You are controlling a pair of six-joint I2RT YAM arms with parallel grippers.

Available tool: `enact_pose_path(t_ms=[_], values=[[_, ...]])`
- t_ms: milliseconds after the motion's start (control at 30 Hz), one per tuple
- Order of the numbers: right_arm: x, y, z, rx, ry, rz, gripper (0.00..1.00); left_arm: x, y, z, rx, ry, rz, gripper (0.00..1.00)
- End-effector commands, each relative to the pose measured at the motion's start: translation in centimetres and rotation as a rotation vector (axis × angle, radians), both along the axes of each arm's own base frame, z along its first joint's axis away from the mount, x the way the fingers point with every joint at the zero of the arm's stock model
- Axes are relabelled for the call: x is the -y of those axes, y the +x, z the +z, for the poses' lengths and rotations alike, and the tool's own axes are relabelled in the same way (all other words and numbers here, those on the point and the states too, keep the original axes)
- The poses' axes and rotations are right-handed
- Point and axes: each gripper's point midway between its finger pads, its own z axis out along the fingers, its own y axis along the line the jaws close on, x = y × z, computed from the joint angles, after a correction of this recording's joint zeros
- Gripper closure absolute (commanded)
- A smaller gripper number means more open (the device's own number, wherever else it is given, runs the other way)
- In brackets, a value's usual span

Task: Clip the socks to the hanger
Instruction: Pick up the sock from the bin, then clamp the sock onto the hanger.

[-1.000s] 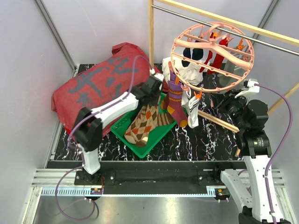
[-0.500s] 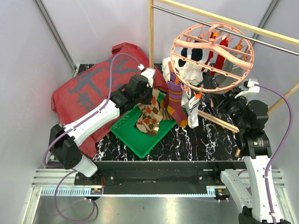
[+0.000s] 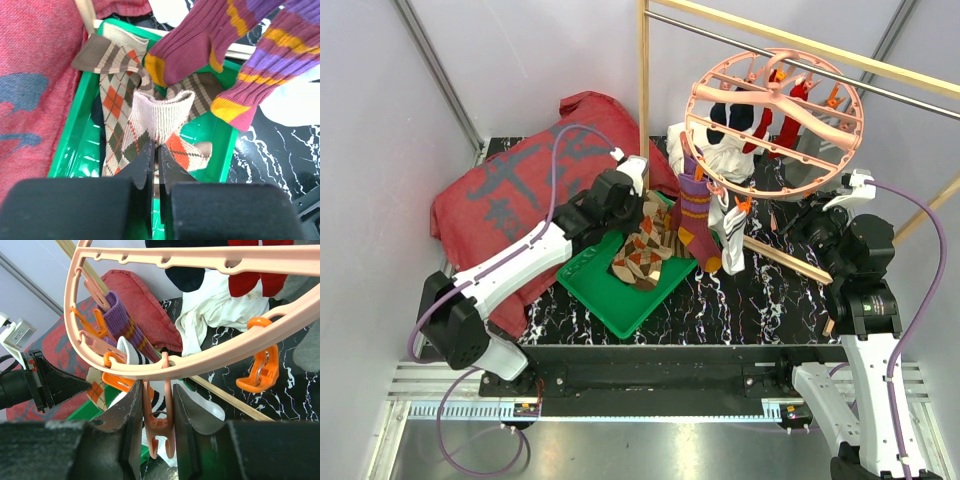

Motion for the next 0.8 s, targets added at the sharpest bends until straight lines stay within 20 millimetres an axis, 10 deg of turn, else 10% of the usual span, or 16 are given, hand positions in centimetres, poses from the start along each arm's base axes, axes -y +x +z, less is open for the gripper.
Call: enact_pose_path(t_ms=[0,533,767], values=[[0.5,0.2,1.3,0.031,0.001,-0.029,1.00,1.1,0.2,2.8,0.080,-0.113,-0.030,1.00],[0.2,0.4,2.9,0.056,0.026,-0.019,1.00,2.8,-10.9,23.6,0.637,-0.572,-0.368,1.00],[0.0,0.6,3.7,0.064,0.040,-0.012,1.00,7.9,-16.1,25.9,0.630,-0.725,-0.569,1.00]])
